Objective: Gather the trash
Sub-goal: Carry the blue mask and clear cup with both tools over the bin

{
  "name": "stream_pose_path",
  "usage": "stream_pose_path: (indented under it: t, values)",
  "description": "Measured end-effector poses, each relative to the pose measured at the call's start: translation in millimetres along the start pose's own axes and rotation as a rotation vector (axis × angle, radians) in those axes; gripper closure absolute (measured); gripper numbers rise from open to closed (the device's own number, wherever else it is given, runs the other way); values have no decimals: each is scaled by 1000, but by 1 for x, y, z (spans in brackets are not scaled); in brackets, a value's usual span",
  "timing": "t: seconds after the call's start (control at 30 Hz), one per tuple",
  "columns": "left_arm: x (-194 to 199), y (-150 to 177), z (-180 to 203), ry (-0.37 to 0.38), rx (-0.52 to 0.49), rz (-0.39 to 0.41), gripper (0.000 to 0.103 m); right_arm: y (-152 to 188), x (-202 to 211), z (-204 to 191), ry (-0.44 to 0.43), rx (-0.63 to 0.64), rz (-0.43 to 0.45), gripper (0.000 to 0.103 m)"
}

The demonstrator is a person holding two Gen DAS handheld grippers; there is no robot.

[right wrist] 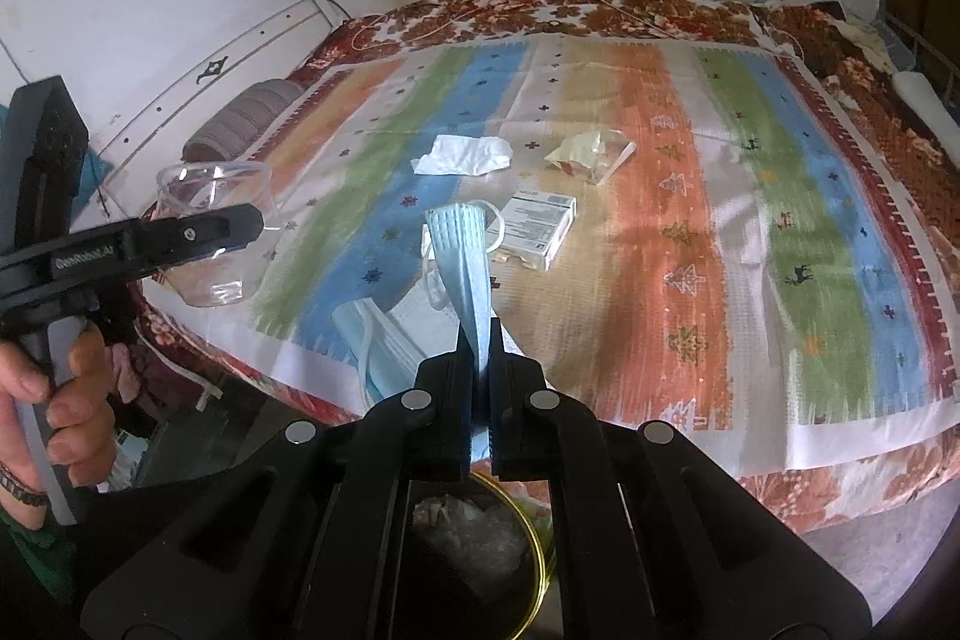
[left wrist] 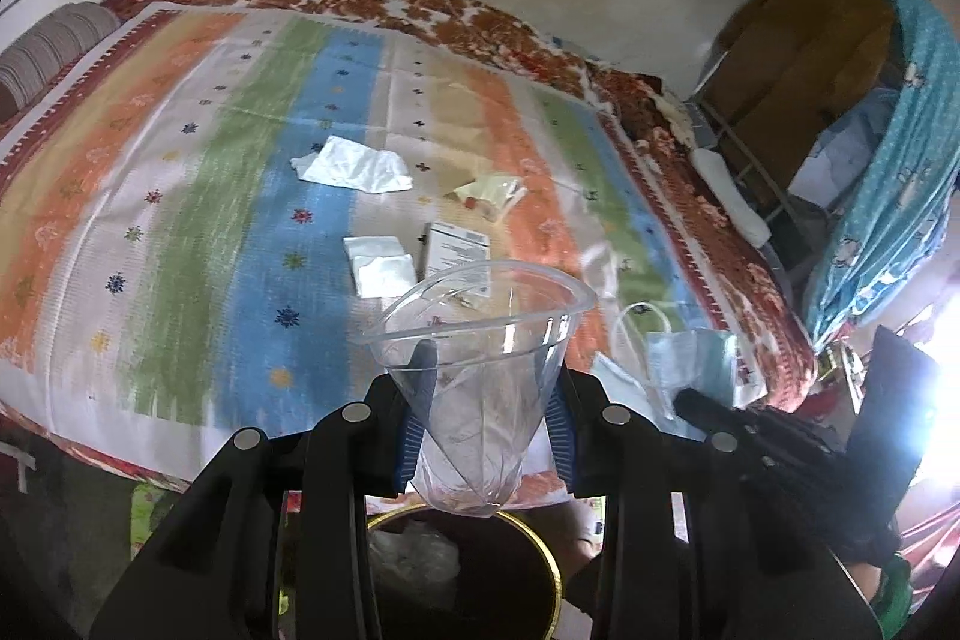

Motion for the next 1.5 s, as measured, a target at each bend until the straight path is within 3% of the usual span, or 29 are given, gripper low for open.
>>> stream_pose_path:
  t: [0.53,0.93,1.23,1.5]
  values:
    - [31,27,23,62,29,-32,69,28,40,-19,-12,41,38,100]
    - [56,58,36,106,69,-17,69,72,49,-28,-5,48,-3,100]
    - [58,89,46,50,80,-34,69,105,43,-27,19,42,-56,100]
    - [48,123,57,58,79,-103,69,135,33,-24,47,32,-112,100]
Point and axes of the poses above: each gripper's, at about its wrist camera, not at the fingertips, and x roughly against the way its jaws point, z to its right, y to its underside, the point moved 6 cm from there along -x, roughly the way its jaws point, and after that the axes turned 14 degrees about -x, right-handed, at the moved point
